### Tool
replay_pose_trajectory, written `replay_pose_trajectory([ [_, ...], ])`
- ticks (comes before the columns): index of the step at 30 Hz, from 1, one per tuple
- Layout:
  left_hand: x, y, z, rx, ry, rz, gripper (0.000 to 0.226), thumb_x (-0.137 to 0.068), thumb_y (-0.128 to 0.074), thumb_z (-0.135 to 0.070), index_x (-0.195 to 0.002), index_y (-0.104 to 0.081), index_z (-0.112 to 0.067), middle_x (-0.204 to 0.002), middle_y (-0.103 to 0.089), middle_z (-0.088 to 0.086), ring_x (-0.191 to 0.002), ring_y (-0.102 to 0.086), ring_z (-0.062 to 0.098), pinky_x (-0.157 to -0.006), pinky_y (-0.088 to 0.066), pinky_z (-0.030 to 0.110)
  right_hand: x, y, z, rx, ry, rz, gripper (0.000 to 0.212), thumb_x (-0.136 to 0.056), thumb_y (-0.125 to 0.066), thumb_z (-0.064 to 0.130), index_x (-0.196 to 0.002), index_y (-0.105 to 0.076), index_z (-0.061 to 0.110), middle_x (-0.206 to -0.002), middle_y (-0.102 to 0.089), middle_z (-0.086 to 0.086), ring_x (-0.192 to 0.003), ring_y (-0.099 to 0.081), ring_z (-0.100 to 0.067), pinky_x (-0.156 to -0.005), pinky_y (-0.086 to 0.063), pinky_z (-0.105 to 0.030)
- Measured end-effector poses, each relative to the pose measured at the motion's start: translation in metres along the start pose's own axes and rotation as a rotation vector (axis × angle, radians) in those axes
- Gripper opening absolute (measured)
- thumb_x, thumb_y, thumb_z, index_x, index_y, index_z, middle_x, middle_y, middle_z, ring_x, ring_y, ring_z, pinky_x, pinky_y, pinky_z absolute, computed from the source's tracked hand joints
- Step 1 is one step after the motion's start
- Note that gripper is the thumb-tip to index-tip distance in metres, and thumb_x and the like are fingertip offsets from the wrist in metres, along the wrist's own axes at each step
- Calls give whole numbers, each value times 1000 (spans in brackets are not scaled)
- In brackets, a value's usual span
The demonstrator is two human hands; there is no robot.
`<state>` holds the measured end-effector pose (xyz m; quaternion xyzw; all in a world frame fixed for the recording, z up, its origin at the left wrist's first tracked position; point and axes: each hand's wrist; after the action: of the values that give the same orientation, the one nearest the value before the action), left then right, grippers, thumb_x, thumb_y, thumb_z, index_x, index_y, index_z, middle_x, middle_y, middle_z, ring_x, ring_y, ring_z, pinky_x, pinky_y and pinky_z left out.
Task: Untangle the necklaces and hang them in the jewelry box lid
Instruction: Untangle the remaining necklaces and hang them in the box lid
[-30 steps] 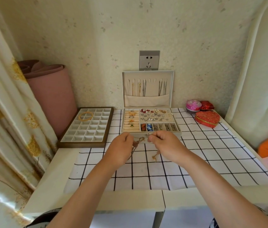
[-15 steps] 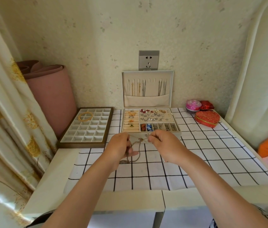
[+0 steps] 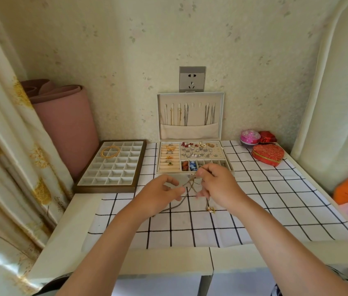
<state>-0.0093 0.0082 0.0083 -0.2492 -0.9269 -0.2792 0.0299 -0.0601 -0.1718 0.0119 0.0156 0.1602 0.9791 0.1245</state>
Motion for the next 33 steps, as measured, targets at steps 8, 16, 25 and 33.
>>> replay_pose_trajectory([
  [8, 4, -17, 2, -61, -97, 120, 22, -94, -64, -34, -115, -66, -38, -94, -62, -8, -88, -56, 5, -73, -40, 14, 6, 2, 13, -313, -114, 109, 22, -105, -45, 19, -88, -58, 12, -47, -29, 7, -39, -20, -9, -42, -14, -20],
  [16, -1, -13, 1, -55, -31, 104, 27, -103, -47, -27, -84, -65, -20, -75, -63, -3, -60, -48, 5, -58, -38, 19, 5, 10, 12, -313, -94, 109, 16, -100, -56, 19, -86, -61, 14, -49, -27, 4, -39, -19, -11, -41, -15, -20],
  [25, -3, 8, 5, -203, 2, -13, 26, -102, -45, -39, -95, -63, -22, -73, -55, -6, -57, -45, 8, -52, -35, 24, -3, 11, 4, -40, -52, -135, 17, -100, -57, 25, -102, -71, 16, -47, -49, 14, -43, -43, -3, -47, -33, -21],
  [33, -5, 11, 6, -177, -52, -188, 37, -100, -44, -33, -67, -60, -24, -71, -63, -2, -63, -53, 15, -68, -46, 33, -1, 8, -10, 532, 33, -57, 12, -100, -55, 29, -95, -62, 21, -71, -59, 4, -58, -53, -11, -51, -39, -27],
])
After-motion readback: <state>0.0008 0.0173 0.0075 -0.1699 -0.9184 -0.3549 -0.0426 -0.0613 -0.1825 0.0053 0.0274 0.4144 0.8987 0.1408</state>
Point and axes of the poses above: each hand's wrist, its own x-axis away from the middle knuckle, its own y-axis out of the back of the hand, z = x × y
